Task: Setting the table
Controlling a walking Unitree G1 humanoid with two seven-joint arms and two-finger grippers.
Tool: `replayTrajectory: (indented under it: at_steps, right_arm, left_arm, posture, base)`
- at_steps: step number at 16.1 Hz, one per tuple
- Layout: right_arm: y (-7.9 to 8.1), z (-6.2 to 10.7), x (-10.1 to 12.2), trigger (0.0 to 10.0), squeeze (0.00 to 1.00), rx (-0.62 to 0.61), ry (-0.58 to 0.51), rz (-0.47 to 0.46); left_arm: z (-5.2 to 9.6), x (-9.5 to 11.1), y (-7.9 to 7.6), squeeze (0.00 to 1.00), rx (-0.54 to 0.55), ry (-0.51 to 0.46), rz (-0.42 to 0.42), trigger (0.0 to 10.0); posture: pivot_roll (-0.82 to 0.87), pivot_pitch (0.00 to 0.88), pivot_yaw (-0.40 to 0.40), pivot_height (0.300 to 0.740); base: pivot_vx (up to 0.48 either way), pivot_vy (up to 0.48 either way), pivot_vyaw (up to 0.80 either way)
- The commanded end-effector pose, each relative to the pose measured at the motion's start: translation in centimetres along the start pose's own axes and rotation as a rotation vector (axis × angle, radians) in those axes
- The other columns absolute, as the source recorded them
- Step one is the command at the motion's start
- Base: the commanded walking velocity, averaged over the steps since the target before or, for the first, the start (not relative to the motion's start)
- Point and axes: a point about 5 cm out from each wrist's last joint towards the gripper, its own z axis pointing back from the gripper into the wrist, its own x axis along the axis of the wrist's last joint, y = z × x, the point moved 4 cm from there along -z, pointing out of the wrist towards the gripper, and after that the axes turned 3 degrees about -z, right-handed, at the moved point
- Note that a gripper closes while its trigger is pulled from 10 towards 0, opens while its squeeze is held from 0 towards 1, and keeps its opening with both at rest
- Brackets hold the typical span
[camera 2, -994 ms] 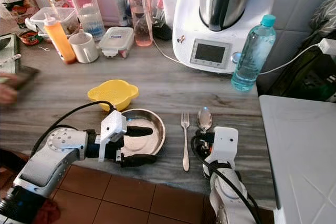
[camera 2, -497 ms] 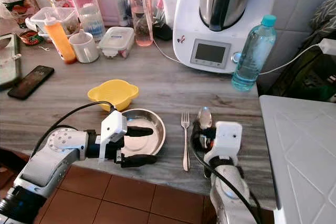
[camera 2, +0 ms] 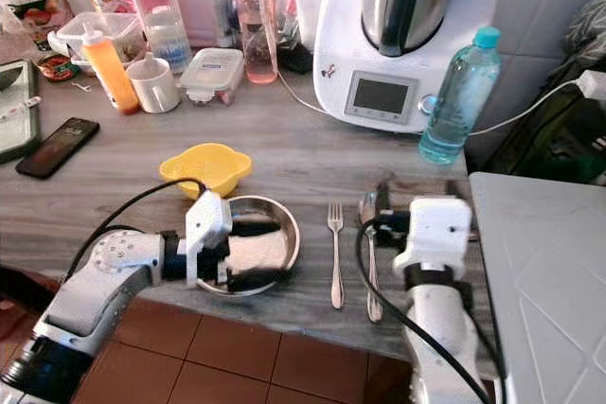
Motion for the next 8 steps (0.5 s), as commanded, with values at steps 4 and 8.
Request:
replayTrajectory:
  at_steps: [4, 8]
  right_arm:
    - [-0.8, 0.2, 0.5, 10.0, 1.0, -0.036, -0.02, 0.013]
    - [-1.6, 0.7, 0.0, 10.0, 0.0, -0.058, 0.009, 0.003]
  left_arm:
    - [0.3, 3.9, 3.0, 0.0, 0.332, -0.238, 0.009, 10.0]
    - [2.2, 2.7, 5.6, 0.0, 0.622, -0.258, 0.084, 10.0]
  posture:
    - [0.05, 0.069, 0.018, 0.74]
    - [0.05, 0.06, 0.012, 0.74]
  base:
    - [0.0, 0.0, 0.0]
    - [0.0, 0.0, 0.0]
